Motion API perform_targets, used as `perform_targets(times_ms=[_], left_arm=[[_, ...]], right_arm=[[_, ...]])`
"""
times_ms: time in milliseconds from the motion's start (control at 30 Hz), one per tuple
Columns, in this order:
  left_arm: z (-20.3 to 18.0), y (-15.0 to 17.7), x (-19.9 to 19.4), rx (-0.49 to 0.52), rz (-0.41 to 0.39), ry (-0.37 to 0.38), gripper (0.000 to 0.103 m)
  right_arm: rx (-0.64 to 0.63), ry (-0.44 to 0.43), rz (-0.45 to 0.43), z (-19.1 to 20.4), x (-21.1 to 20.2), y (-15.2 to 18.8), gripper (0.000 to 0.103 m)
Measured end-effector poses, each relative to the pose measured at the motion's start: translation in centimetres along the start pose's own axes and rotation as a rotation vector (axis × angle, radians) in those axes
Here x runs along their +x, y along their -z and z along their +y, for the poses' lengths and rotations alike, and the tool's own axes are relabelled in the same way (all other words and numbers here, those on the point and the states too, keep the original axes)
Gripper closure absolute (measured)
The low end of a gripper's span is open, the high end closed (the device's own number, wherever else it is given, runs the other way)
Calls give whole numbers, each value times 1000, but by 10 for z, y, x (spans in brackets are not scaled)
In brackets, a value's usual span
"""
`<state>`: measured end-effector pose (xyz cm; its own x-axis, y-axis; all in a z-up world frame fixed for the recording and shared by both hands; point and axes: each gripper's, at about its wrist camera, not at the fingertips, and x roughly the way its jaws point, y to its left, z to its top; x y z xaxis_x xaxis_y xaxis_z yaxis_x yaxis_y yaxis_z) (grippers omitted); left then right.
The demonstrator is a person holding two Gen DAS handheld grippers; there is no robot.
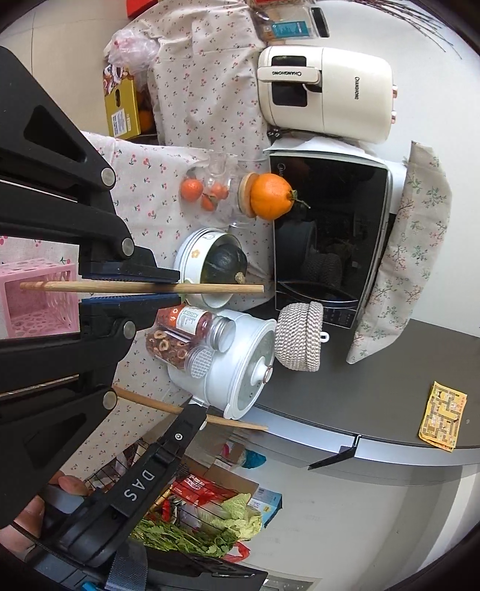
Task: Organize utensils
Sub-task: 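Carry both chopsticks upright to the pink basket and release them inside, then grasp another wooden chopstick with the left gripper while the right gripper approaches the red spoon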
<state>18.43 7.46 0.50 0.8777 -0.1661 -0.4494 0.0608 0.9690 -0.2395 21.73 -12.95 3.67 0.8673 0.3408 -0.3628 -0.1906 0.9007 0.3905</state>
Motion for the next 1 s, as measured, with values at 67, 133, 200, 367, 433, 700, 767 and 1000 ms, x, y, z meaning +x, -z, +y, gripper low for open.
perform_targets(times_ms=[67,133,200,367,433,700,767,1000], left_arm=[[1,3,6,-4,24,1,98],[0,5,10,3,33,-1,98],[-2,6,11,10,40,-6,98],[-3,4,9,3,87,-36,97],[-3,3,6,-11,103,-37,96],[-14,6,-19,-31,157,-31,41],[-19,9,-28,-17,169,-26,33],[-48,26,-54,102,209,-40,14]], right_arm=[[16,-10,24,-4,5,4,97],[19,-22,42,-6,8,7,97],[19,-46,70,-6,11,10,95],[47,-86,108,-14,2,5,80],[80,-112,110,-22,-9,-3,64],[73,-10,102,-56,-66,-28,23],[42,36,101,-62,-81,-31,16],[-77,146,102,-75,-123,-25,1]])
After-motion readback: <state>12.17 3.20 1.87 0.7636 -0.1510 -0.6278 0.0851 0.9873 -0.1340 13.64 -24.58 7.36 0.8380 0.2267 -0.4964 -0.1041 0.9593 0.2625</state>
